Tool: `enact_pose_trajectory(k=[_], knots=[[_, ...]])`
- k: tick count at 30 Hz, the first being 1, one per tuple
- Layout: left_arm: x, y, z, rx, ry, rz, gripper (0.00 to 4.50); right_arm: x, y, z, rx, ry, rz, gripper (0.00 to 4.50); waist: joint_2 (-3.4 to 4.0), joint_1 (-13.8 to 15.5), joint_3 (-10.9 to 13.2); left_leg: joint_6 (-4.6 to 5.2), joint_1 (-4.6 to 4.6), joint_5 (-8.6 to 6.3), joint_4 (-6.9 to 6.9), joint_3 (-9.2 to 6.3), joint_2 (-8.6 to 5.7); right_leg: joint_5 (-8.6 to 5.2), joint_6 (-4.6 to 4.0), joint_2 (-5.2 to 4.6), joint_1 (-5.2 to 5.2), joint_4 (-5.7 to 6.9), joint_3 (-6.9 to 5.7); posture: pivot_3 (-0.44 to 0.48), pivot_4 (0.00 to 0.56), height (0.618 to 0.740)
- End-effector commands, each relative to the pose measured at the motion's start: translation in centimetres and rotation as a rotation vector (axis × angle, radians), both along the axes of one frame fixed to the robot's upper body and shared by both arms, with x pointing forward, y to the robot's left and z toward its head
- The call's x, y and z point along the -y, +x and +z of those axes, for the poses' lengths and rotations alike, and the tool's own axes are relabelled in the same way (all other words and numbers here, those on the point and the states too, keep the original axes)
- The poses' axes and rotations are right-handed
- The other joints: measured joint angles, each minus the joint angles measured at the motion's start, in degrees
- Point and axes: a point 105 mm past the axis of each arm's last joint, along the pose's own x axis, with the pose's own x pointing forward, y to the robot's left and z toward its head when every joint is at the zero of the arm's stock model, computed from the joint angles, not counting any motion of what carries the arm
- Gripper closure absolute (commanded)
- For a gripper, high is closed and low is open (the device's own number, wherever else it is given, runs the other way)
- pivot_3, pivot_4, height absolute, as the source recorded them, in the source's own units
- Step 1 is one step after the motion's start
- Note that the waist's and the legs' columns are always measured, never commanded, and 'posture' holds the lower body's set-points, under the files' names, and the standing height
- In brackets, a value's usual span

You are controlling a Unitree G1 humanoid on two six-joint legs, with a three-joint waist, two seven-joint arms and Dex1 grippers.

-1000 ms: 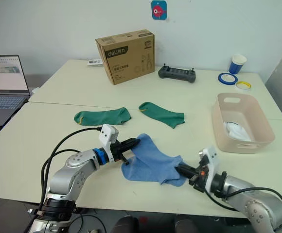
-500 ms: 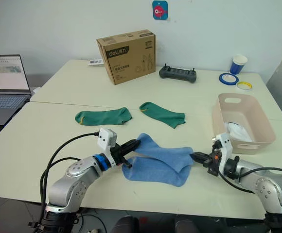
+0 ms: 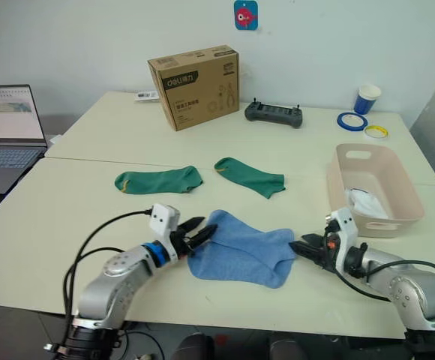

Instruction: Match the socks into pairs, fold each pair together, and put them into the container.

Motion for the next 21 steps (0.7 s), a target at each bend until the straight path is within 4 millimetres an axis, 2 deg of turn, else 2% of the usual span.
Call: enact_pose_trajectory(k=[1,3,4,6,9,13,17,21], knots=[[-0.3,-0.4,2.2,0.154,0.140,-0.171,0.73,-1.9,-2.0,2.5,0.224,-0.171,0.206,0.68,0.05,0.0,0.0,0.00,-0.01,0.00,0.00,0.04,-0.02,-0.01,-0.01,-0.01,-0.03,0.00,0.02,0.000,0.150,0.740],[0.0,-1.2,1.9,0.243,0.311,-0.327,0.10,-2.7,-3.3,2.1,0.282,-0.283,0.326,0.68,0.03,0.0,0.0,-0.01,-0.01,0.00,-0.05,0.08,-0.02,-0.13,-0.21,-0.06,-0.05,-0.03,0.01,0.000,0.150,0.740],[0.1,-1.4,1.8,0.264,0.343,-0.375,0.03,-2.9,-3.4,2.0,0.307,-0.309,0.349,0.68,0.02,0.1,0.0,-0.01,0.02,0.00,-0.12,0.08,-0.02,-0.24,-0.40,-0.07,-0.05,-0.09,-0.01,0.000,0.150,0.740],[0.1,-1.1,2.2,0.313,0.365,-0.419,0.03,-3.1,-3.5,1.8,0.352,-0.357,0.378,0.68,0.03,0.1,0.0,-0.01,0.02,0.00,-0.13,0.11,-0.02,-0.26,-0.44,-0.13,-0.03,-0.09,-0.01,0.000,0.150,0.740],[1.6,-0.6,3.1,0.456,0.450,-0.541,0.03,-2.9,-3.1,0.8,0.501,-0.592,0.459,0.68,0.00,0.2,0.0,-0.01,-0.01,0.00,-0.08,0.16,-0.09,-0.24,-0.41,-0.22,-0.03,-0.08,-0.02,0.000,0.150,0.740],[2.9,-0.8,1.9,0.522,0.568,-0.672,0.03,-2.8,-2.1,-0.1,0.615,-0.751,0.507,0.68,-0.01,0.2,0.0,-0.01,-0.01,0.00,-0.01,0.23,-0.10,-0.22,-0.37,-0.23,-0.01,-0.08,0.03,0.000,0.150,0.740],[3.1,-0.3,1.6,0.570,0.639,-0.700,0.03,-3.0,-1.3,-0.2,0.671,-0.779,0.499,0.68,-0.01,0.0,0.0,-0.01,0.01,0.00,-0.04,0.23,-0.06,-0.07,-0.11,-0.19,-0.03,-0.04,0.00,0.000,0.150,0.740],[3.0,0.3,0.8,0.569,0.687,-0.694,0.03,-3.9,-1.3,-0.4,0.719,-0.798,0.556,0.68,-0.01,0.1,0.0,0.00,0.01,0.00,-0.06,0.10,0.00,-0.07,-0.12,-0.04,-0.04,0.03,-0.04,0.000,0.150,0.740]])
